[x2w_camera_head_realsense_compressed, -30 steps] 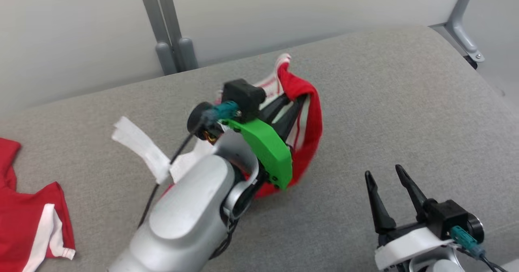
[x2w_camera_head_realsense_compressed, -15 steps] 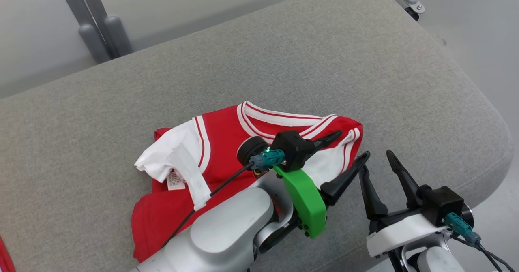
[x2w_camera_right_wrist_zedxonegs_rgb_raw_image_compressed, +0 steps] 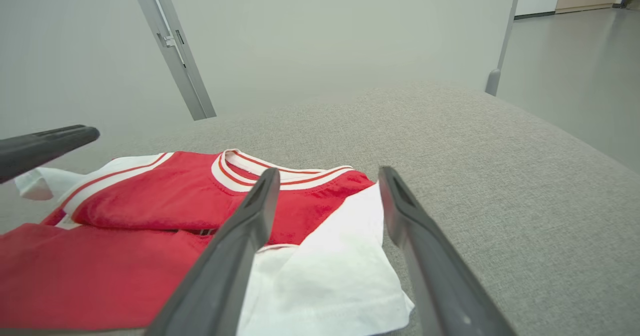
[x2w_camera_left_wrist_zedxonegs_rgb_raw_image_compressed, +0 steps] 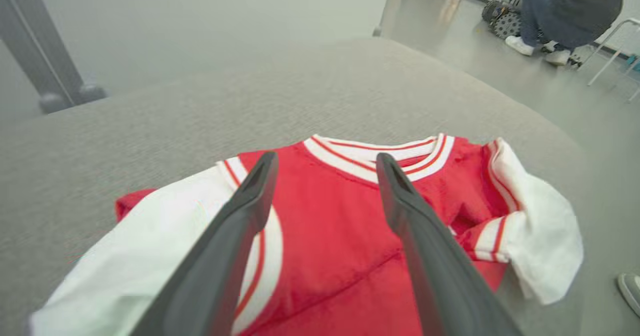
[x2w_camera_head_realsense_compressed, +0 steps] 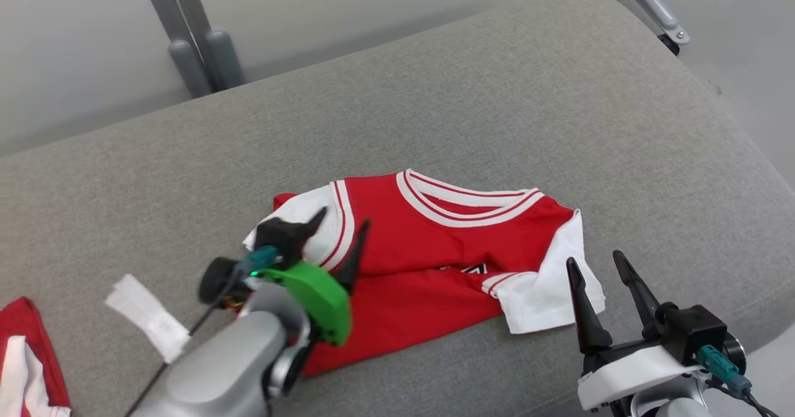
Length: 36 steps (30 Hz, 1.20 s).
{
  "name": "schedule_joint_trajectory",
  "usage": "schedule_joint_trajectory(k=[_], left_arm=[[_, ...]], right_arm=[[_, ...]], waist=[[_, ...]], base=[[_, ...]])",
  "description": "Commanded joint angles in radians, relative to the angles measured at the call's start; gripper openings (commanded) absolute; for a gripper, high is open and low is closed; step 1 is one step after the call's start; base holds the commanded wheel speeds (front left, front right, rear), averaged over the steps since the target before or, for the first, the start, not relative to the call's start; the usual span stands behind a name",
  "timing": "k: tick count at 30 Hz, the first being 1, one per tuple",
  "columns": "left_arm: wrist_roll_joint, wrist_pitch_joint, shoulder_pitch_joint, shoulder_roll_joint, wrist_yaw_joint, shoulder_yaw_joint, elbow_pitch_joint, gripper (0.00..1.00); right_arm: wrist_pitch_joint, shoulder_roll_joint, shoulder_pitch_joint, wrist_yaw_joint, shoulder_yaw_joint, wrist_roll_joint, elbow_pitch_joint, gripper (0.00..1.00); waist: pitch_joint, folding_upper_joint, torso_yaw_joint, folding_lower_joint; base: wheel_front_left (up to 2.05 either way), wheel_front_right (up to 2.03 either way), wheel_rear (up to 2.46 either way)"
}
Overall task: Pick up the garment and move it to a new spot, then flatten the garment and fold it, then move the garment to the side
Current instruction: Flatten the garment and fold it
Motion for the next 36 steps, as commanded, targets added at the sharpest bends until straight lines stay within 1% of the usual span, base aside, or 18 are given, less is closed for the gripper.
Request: schedule_joint_trajectory(k=[1,3,4,7,9,11,14,16,18,20,21,22,25,28,32,36], left_arm=[[-0.017,0.03,0.02,0.041,0.02,0.015,0.023,1.0],[-0.048,0.071,0.024,0.085,0.027,0.036,0.054,1.0],[-0.068,0.08,0.02,0.097,0.026,0.053,0.069,1.0],[-0.13,0.129,0.006,0.107,-0.015,0.087,0.13,1.0],[-0.197,0.173,-0.003,0.08,-0.057,0.115,0.162,1.0],[-0.222,0.216,-0.023,0.061,-0.095,0.116,0.191,1.0],[-0.275,0.277,-0.032,0.027,-0.133,0.129,0.231,1.0],[-0.289,0.325,-0.044,0.014,-0.128,0.12,0.273,1.0],[-0.245,0.358,-0.061,0.013,-0.112,0.078,0.323,1.0],[-0.233,0.388,-0.058,-0.001,-0.111,0.053,0.371,1.0],[-0.233,0.394,-0.057,-0.008,-0.121,0.046,0.391,0.11],[-0.229,0.396,-0.056,-0.012,-0.13,0.041,0.403,0.0],[-0.231,0.381,-0.059,-0.03,-0.168,0.034,0.429,0.0],[-0.228,0.304,-0.11,-0.031,-0.168,0.066,0.44,0.0],[-0.197,0.163,-0.186,-0.021,-0.144,0.105,0.45,0.0],[-0.157,0.047,-0.269,-0.022,-0.095,0.126,0.48,0.0]], right_arm=[[-0.003,-0.001,0.009,0.0,-0.001,-0.01,-0.004,1.0],[-0.003,-0.001,0.011,0.0,0.0,-0.016,-0.005,1.0],[-0.003,-0.001,0.008,0.0,0.003,-0.017,-0.004,1.0],[-0.003,-0.001,-0.014,0.0,0.016,-0.022,-0.001,1.0],[-0.003,-0.001,-0.026,0.0,0.026,-0.022,0.002,1.0],[-0.003,-0.002,-0.034,0.0,0.034,-0.021,0.003,1.0],[-0.003,-0.006,-0.037,0.0,0.041,-0.021,0.004,1.0],[-0.003,-0.005,-0.038,0.0,0.042,-0.021,0.006,1.0],[-0.003,-0.005,-0.036,0.0,0.044,-0.02,0.008,1.0],[-0.003,-0.005,-0.038,0.0,0.046,-0.018,0.011,1.0],[-0.003,-0.005,-0.039,0.0,0.046,-0.016,0.011,1.0],[-0.003,-0.005,-0.039,0.0,0.045,-0.014,0.012,1.0],[-0.003,-0.004,-0.036,0.0,0.042,-0.012,0.011,1.0],[-0.003,-0.003,-0.028,0.0,0.036,-0.014,0.013,1.0],[-0.003,-0.002,-0.026,0.0,0.046,-0.014,0.018,1.0],[-0.003,-0.004,-0.041,0.0,0.059,-0.017,0.021,1.0]], waist=[[-0.021,0.0,0.04,0.0],[-0.018,0.0,0.052,0.0],[-0.015,0.0,0.055,0.0],[-0.003,0.0,0.053,0.0],[0.004,0.0,0.044,0.0],[0.011,0.0,0.034,0.0],[0.018,0.0,0.018,0.0],[0.025,0.0,0.009,0.0],[0.03,0.0,-0.001,0.0],[0.033,0.0,-0.011,0.0],[0.035,0.0,-0.015,0.0],[0.035,0.0,-0.017,0.0],[0.035,0.0,-0.02,0.0],[0.03,0.0,-0.013,0.0],[0.019,0.0,0.002,0.0],[0.014,0.0,0.003,0.0]], base=[[0.0,0.0,0.0],[0.0,0.0,0.0],[0.0,0.0,0.0],[0.0,0.0,0.0],[0.0,0.0,0.0],[0.0,0.0,0.0],[0.0,0.0,0.0],[0.0,0.0,0.0],[0.0,0.0,0.0],[0.0,0.0,0.0],[0.0,0.0,0.0],[0.0,0.0,0.0],[0.0,0.0,0.0],[0.0,0.0,0.0],[0.0,0.0,0.0],[0.0,0.0,0.0]])
